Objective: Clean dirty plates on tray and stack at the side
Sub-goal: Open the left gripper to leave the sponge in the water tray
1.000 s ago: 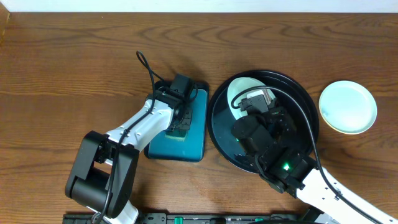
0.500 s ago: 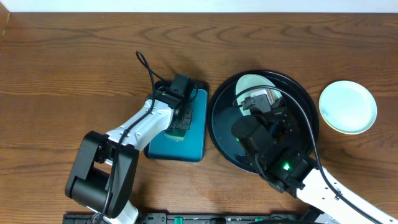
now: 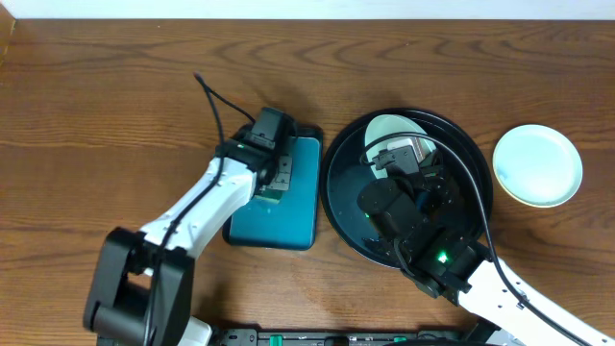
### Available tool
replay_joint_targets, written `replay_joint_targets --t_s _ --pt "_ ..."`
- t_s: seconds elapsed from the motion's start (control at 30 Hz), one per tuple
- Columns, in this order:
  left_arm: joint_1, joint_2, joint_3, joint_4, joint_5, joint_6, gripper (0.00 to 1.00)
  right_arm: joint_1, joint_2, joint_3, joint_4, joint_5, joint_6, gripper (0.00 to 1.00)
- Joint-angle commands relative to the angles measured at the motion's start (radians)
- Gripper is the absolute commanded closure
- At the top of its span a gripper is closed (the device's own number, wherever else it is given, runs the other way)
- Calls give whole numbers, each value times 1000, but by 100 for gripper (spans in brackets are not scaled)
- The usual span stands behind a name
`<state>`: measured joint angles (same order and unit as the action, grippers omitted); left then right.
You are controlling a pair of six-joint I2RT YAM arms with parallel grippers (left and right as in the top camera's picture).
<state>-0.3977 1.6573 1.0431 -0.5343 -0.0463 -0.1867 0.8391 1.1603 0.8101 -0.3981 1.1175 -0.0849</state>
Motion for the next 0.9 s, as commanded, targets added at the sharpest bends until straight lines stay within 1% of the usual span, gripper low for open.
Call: replay_joint_targets --t_s 0.0,0.17,0.47,0.6,0.77,0.83,0.87 --pt "8 -11 25 2 -15 6 92 6 -10 -2 6 34 2 99" --pt "8 21 -13 12 13 -7 93 6 -10 -2 5 34 2 99" --pt "8 168 -19 14 13 -13 93 6 -10 -2 5 34 2 99" --pt "8 160 -18 15 13 -13 93 6 -10 -2 5 34 2 99" --pt "8 87 -18 14 13 -13 92 6 -10 -2 5 33 2 99" --pt "8 39 -18 12 13 -13 83 6 -10 -2 5 32 2 99" --pt "8 14 -18 10 13 -13 69 6 -10 -2 5 32 2 99"
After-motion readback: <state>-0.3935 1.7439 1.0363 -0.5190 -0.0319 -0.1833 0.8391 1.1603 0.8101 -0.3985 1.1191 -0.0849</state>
